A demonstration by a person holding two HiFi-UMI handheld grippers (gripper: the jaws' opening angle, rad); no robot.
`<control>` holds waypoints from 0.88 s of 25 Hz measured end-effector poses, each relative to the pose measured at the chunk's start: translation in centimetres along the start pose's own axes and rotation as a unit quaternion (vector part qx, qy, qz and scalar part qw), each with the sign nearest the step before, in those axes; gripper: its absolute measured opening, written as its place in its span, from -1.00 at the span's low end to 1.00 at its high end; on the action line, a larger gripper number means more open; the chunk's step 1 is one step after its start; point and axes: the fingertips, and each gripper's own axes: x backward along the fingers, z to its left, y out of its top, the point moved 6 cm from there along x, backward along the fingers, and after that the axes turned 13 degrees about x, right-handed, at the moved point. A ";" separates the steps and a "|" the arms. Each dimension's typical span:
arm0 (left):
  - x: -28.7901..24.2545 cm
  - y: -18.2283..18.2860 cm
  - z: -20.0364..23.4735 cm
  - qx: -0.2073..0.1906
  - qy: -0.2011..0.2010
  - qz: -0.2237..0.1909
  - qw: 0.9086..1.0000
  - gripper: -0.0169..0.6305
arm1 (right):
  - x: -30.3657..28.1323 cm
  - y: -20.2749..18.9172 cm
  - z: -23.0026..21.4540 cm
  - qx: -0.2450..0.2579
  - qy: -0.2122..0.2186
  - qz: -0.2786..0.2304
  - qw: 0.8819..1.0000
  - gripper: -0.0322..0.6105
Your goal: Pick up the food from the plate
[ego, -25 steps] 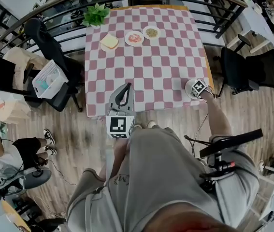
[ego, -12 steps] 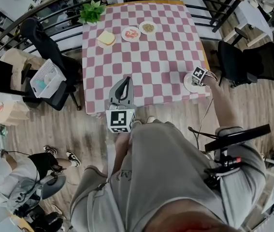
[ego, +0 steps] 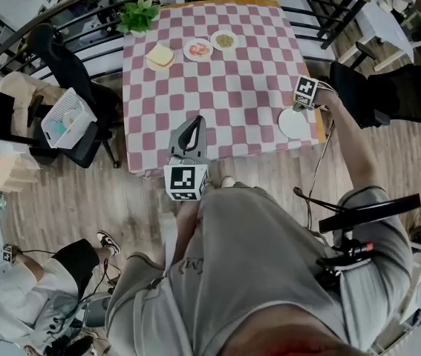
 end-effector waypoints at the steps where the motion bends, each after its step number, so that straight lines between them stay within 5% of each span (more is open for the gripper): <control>1: 0.1 0.0 0.0 -0.001 -0.003 0.001 1.000 -0.92 | 1.1 0.3 -0.4 0.007 0.002 -0.002 1.000 0.23; 9: 1.1 -0.7 0.0 -0.001 -0.009 0.016 1.000 -0.92 | 7.2 2.0 -3.5 0.011 -0.024 -0.021 0.999 0.23; 22: 3.1 -0.8 1.7 0.001 0.024 0.010 1.000 -0.92 | 6.3 7.4 -4.0 0.040 -0.014 -0.029 0.999 0.23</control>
